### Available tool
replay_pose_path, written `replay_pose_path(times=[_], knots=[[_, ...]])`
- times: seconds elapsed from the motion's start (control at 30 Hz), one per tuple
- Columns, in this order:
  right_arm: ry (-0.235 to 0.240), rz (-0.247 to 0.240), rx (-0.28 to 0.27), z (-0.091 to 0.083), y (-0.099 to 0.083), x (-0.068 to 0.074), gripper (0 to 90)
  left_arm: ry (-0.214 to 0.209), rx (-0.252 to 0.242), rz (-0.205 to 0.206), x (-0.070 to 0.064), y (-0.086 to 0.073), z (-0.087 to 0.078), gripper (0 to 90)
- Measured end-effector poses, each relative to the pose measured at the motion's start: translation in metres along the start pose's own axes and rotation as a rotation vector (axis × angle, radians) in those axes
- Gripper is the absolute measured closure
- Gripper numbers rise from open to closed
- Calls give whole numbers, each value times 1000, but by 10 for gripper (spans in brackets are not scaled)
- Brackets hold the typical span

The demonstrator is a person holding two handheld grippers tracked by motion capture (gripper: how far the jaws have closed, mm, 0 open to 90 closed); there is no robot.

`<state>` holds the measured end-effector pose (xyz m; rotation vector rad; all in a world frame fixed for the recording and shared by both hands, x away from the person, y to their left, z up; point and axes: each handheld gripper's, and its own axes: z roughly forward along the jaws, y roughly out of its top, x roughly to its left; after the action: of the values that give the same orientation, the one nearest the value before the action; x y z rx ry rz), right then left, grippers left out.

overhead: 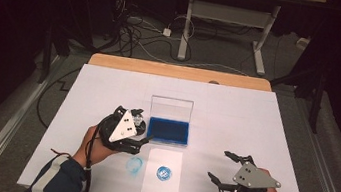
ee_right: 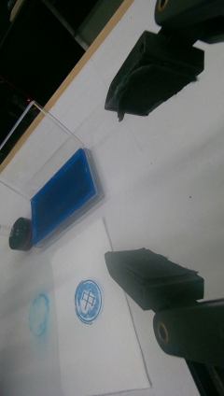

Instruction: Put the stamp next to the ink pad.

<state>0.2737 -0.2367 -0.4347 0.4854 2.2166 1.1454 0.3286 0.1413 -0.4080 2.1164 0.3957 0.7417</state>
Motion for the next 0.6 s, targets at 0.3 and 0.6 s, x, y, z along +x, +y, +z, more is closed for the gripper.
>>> replay_pose_path(times=[0.3, 0.6], knots=[[-2, 0, 0, 0, 0, 0, 230, -6, 2, 32, -7, -5, -4, 172], [-3, 0, 3, 0, -1, 0, 230, 8, -34, 45, -13, -10, -11, 171]])
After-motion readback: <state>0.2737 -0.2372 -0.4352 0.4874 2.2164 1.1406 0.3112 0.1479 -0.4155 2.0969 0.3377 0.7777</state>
